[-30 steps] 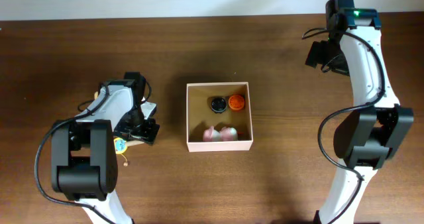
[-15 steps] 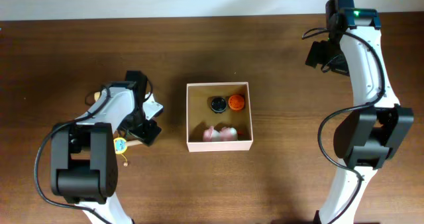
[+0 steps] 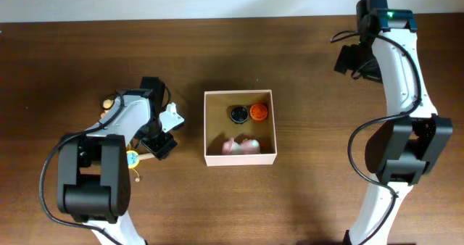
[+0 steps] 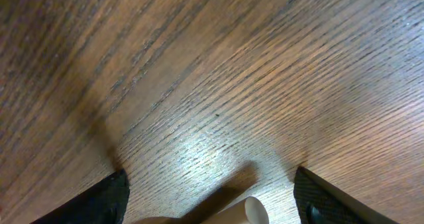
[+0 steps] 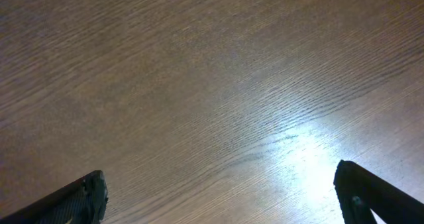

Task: Pack container
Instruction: 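Lower the left gripper and close it on the toy's stick handle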

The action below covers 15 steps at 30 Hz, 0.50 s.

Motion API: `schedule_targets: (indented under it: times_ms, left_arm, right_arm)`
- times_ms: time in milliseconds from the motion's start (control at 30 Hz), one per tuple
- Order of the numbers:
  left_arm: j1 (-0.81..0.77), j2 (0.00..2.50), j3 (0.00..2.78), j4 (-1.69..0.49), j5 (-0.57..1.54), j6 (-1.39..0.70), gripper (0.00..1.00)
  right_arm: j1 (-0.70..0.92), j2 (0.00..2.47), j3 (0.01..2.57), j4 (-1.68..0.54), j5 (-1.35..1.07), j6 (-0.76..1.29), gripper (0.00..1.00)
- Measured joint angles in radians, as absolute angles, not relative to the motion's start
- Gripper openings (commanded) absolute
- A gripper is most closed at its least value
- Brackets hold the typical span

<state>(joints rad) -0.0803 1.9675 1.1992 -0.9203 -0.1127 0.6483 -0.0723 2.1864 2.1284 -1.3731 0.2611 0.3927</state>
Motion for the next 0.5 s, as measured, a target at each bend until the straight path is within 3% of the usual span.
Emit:
schedule_targets:
  times_ms: [500]
  left_arm:
    - [-0.071, 1.912, 1.143, -0.967, -0.174, 0.701, 0.80]
  right_arm:
    - [-0.072, 2.186, 2.128, -1.373, 0.262, 0.393, 0.99]
